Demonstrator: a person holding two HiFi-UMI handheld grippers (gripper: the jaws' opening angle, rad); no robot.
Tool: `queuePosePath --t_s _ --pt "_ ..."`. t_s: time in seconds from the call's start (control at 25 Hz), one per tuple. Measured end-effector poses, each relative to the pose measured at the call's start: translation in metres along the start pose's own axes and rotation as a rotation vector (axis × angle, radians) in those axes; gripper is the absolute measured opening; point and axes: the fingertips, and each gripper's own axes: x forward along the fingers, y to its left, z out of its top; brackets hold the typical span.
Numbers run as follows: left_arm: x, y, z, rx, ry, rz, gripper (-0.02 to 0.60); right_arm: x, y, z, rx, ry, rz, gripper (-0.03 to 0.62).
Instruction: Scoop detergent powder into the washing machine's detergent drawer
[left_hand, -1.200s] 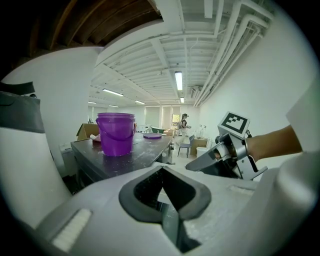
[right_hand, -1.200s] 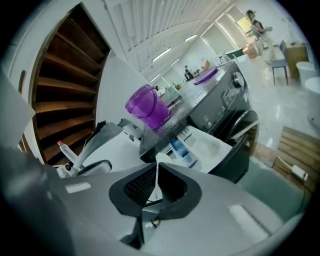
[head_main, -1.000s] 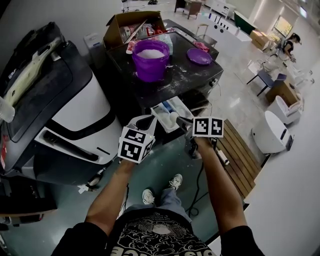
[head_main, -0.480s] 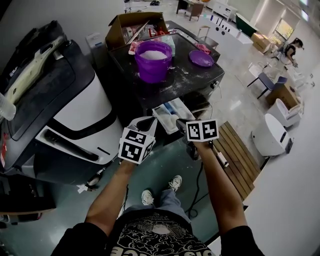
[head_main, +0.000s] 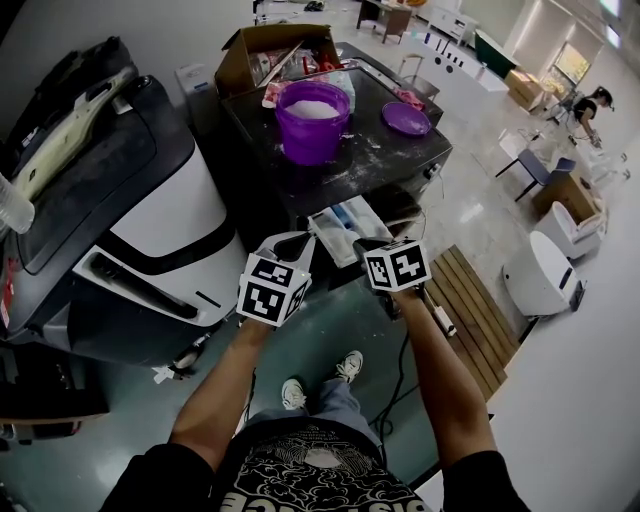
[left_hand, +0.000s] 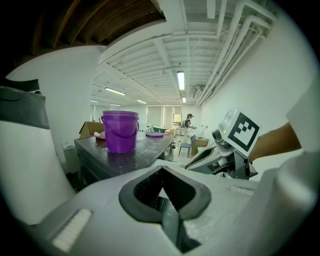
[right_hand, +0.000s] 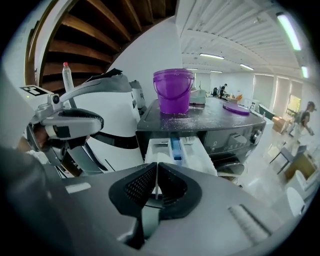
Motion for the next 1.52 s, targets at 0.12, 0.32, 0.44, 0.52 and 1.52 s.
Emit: queuePosePath --t_s 0.12,0.32,0.44,0.52,1.52 --pt "0.0 0.0 -0.001 -0.001 0.0 0.0 0.0 0.001 0.0 -0.001 -0.055 0.014 -0.021 0.029" --pt "-0.002 0.001 0.0 -0.002 -0.005 0.004 0.0 0.001 0.002 -0.001 -0.135 0.031 -0.041 0.029" --pt "-0.004 0.002 -0.001 -0.005 -0.005 0.007 0.0 0.002 0.004 0.0 -0.177 0.042 -0.051 0.029" --pt "-0.005 0.003 -0.001 -0.007 -0.005 0.009 0.0 0.003 0.004 0.0 -0.202 0.048 -0.058 0.029" --pt "-0.03 0.038 -0.009 -0.059 -0.012 0.089 0.0 0.022 0.019 0.036 -0.621 0.074 -0.07 0.029"
